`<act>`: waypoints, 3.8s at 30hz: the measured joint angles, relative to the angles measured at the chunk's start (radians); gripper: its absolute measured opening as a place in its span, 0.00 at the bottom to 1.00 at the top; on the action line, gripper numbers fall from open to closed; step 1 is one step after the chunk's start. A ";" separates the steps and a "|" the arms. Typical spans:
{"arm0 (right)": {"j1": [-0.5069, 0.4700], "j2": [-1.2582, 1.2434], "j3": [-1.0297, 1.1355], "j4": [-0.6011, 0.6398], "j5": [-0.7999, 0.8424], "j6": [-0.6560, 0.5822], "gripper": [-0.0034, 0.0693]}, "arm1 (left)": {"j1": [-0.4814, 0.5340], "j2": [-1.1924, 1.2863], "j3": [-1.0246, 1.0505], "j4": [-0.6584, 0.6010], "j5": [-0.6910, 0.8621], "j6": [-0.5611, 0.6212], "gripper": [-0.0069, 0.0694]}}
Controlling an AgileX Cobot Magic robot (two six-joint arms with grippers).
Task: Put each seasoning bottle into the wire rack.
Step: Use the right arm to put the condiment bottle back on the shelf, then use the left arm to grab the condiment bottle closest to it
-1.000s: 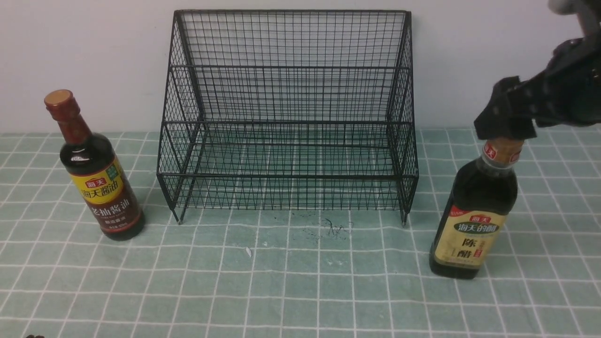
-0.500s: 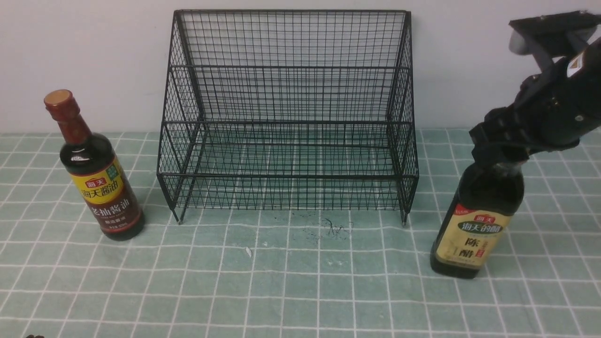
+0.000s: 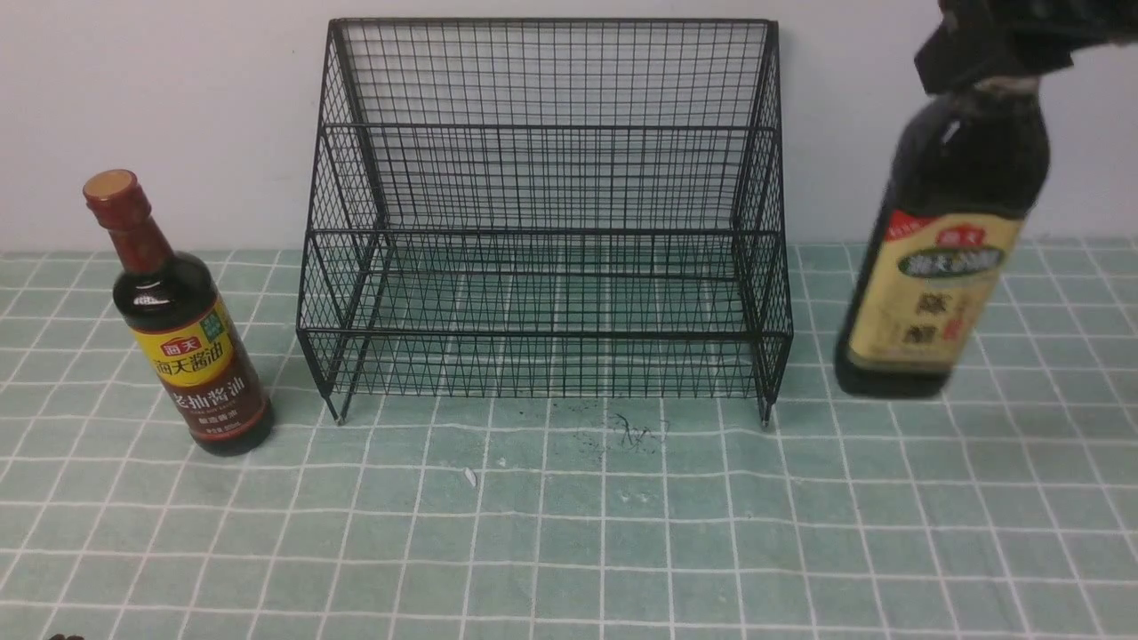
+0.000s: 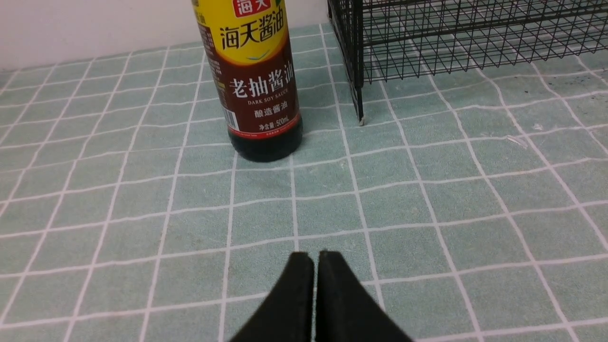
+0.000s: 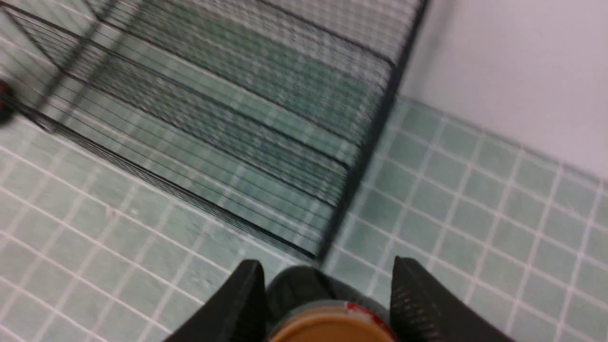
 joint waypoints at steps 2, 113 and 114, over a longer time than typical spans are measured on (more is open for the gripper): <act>0.019 0.014 -0.029 0.004 0.001 0.000 0.49 | 0.000 0.000 0.000 0.000 0.000 0.000 0.08; -0.106 -1.323 1.656 -0.210 -1.051 0.216 0.03 | 0.000 0.000 0.000 0.000 0.000 0.000 0.08; -0.150 -1.343 1.702 -0.211 -1.051 0.216 0.03 | 0.000 0.000 0.000 0.000 0.000 0.000 0.08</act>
